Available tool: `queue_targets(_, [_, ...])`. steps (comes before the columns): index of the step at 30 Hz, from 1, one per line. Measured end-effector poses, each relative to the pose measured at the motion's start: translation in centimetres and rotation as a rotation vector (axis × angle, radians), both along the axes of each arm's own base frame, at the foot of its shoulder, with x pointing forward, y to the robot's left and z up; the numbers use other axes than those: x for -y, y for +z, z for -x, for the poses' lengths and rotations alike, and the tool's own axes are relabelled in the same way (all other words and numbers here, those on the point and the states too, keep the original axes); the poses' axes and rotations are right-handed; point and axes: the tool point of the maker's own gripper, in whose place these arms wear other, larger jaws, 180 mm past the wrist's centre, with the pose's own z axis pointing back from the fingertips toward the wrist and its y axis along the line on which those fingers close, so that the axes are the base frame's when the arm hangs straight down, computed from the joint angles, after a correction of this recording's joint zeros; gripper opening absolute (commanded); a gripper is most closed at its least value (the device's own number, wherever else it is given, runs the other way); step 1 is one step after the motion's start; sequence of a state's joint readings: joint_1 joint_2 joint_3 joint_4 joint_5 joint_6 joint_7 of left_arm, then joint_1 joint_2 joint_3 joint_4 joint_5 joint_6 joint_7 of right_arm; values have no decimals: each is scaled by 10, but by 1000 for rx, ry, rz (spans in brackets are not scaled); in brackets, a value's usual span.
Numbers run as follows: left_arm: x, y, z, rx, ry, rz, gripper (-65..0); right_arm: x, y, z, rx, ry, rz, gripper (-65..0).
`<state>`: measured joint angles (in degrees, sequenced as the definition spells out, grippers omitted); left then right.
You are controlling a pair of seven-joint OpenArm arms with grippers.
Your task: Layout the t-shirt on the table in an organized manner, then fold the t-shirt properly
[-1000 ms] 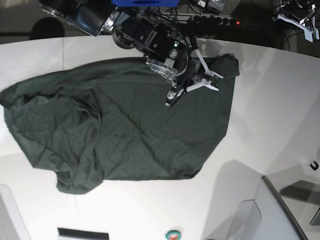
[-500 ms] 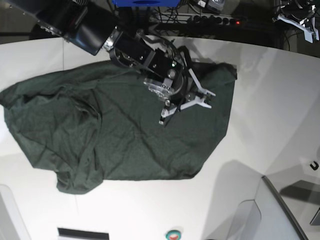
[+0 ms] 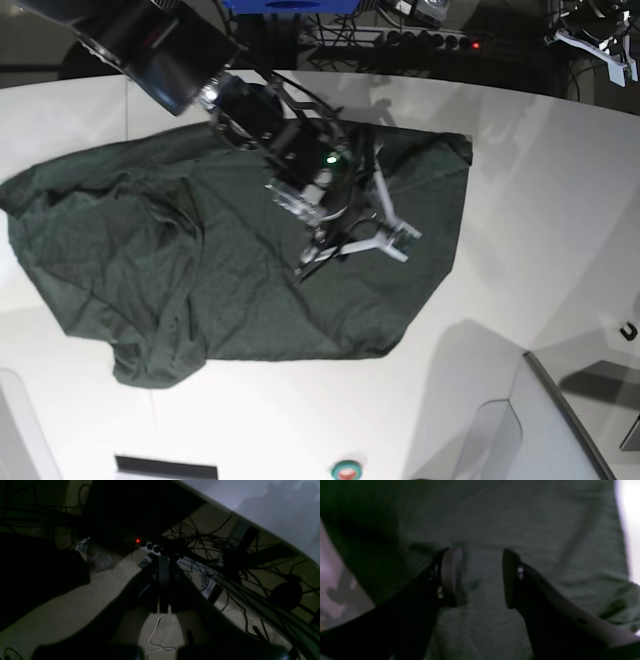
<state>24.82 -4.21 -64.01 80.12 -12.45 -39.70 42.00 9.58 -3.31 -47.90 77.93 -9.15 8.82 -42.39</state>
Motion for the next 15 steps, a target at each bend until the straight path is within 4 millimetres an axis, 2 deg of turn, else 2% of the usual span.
queue_targets(2, [0,0,-1,2,0,1,-650,3,0,14,14,38,11,-405])
queue_targets(3, [0,-2,-1,0,3,6,-650,2,-7,29,1,76,31,-405])
queue_targets(5, [2,-7,3,-9,12,23,-650,-10,-20,63,-49,152,44,-405])
queue_targets(7, [3,-10,7,-22,15,31,-650,-27,-22,84,-69,217,28,-405])
queue_targets(9, [2,-10,7,-22,14,29,-650,-42,-19,86,-60,245,16,-405])
queue_targets(12, [2,-9,6,-17,15,27,-650,-51,-25,81,-66,240,37,-405])
queue_targets(15, [0,-7,8,-19,16,21,-650,-66,-30,90,-77,263,-12,-401])
